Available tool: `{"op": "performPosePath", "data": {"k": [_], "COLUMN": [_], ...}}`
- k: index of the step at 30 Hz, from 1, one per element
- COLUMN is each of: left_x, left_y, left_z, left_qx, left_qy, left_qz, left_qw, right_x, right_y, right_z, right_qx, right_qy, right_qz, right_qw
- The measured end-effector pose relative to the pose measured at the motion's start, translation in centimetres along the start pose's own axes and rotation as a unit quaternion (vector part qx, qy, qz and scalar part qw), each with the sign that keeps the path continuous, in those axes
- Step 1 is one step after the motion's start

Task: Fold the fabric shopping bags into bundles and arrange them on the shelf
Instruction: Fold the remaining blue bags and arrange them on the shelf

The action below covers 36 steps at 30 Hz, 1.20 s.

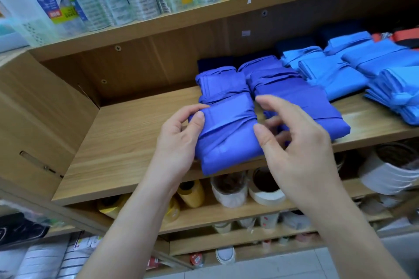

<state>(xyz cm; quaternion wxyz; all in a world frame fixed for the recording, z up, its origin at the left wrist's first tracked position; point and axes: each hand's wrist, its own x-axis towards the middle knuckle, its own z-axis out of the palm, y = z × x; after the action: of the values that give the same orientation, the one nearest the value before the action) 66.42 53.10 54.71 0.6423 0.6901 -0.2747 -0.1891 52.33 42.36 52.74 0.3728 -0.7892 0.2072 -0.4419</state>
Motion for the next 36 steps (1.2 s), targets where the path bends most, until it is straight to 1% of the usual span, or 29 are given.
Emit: {"op": "performPosePath", "data": {"k": [2, 3, 5, 7, 9, 10, 11, 13, 14, 15, 17, 18, 21, 25, 27, 29, 31, 32, 34, 36], "left_x": [0.7, 1.0, 1.4, 1.7, 1.8, 1.8, 1.8, 1.7, 1.5, 1.3, 1.0, 0.9, 0.8, 1.0, 0.8, 0.2, -0.7, -1.2, -2.4, -3.4], "left_y": [-0.4, -0.6, -1.1, -1.3, -1.0, -0.9, -1.0, -1.1, -1.2, -1.3, -1.7, -2.1, -2.9, -3.1, -2.9, -2.5, -1.8, -1.8, -1.7, -2.2], "left_z": [0.1, 0.2, 0.1, 0.3, 0.7, 0.9, 0.9, 0.3, -0.2, -0.8, -1.5, -1.6, -1.3, -1.3, -1.4, -1.4, -1.1, -0.9, -0.2, 0.9], "left_qx": [0.027, 0.047, 0.108, 0.225, 0.334, 0.359, 0.361, 0.292, 0.268, 0.267, 0.304, 0.316, 0.305, 0.332, 0.351, 0.367, 0.357, 0.342, 0.293, 0.259], "left_qy": [-0.002, -0.008, -0.006, 0.016, 0.032, 0.036, 0.039, 0.028, 0.009, -0.026, -0.098, -0.111, -0.100, -0.103, -0.092, -0.053, -0.005, 0.003, -0.031, -0.100], "left_qz": [-0.014, -0.021, -0.002, 0.047, 0.081, 0.090, 0.099, 0.130, 0.145, 0.154, 0.149, 0.151, 0.160, 0.181, 0.196, 0.249, 0.333, 0.367, 0.410, 0.427], "left_qw": [1.000, 0.999, 0.994, 0.973, 0.939, 0.928, 0.927, 0.947, 0.952, 0.951, 0.936, 0.930, 0.934, 0.920, 0.911, 0.895, 0.873, 0.865, 0.863, 0.861], "right_x": [0.1, 0.2, 0.5, 0.5, 0.4, 0.3, 0.2, 0.1, 0.1, 0.1, 0.0, -0.1, -0.3, -0.4, -0.7, -1.3, -2.2, -2.8, -4.2, -5.9], "right_y": [1.2, 1.9, 3.3, 4.4, 5.0, 5.1, 5.2, 5.3, 5.3, 5.5, 5.9, 6.2, 6.7, 6.9, 6.7, 6.3, 6.0, 5.9, 5.8, 5.8], "right_z": [-1.4, -2.2, -3.6, -4.3, -4.6, -4.7, -4.8, -5.0, -5.0, -4.9, -4.8, -4.6, -4.0, -3.8, -4.1, -4.7, -5.7, -6.3, -7.7, -9.0], "right_qx": [-0.136, -0.187, -0.264, -0.314, -0.313, -0.297, -0.279, -0.255, -0.245, -0.236, -0.226, -0.226, -0.235, -0.240, -0.223, -0.193, -0.174, -0.175, -0.179, -0.190], "right_qy": [0.018, 0.027, 0.017, -0.024, -0.057, -0.064, -0.065, -0.055, -0.050, -0.045, -0.039, -0.036, -0.025, -0.043, -0.033, 0.015, 0.078, 0.105, 0.138, 0.142], "right_qz": [-0.077, -0.088, -0.058, -0.009, 0.018, 0.023, 0.024, 0.027, 0.033, 0.039, 0.048, 0.048, 0.030, 0.029, 0.031, 0.017, -0.002, -0.001, 0.026, 0.070], "right_qw": [0.988, 0.978, 0.963, 0.949, 0.948, 0.953, 0.958, 0.965, 0.968, 0.970, 0.972, 0.972, 0.971, 0.970, 0.974, 0.981, 0.982, 0.979, 0.974, 0.969]}}
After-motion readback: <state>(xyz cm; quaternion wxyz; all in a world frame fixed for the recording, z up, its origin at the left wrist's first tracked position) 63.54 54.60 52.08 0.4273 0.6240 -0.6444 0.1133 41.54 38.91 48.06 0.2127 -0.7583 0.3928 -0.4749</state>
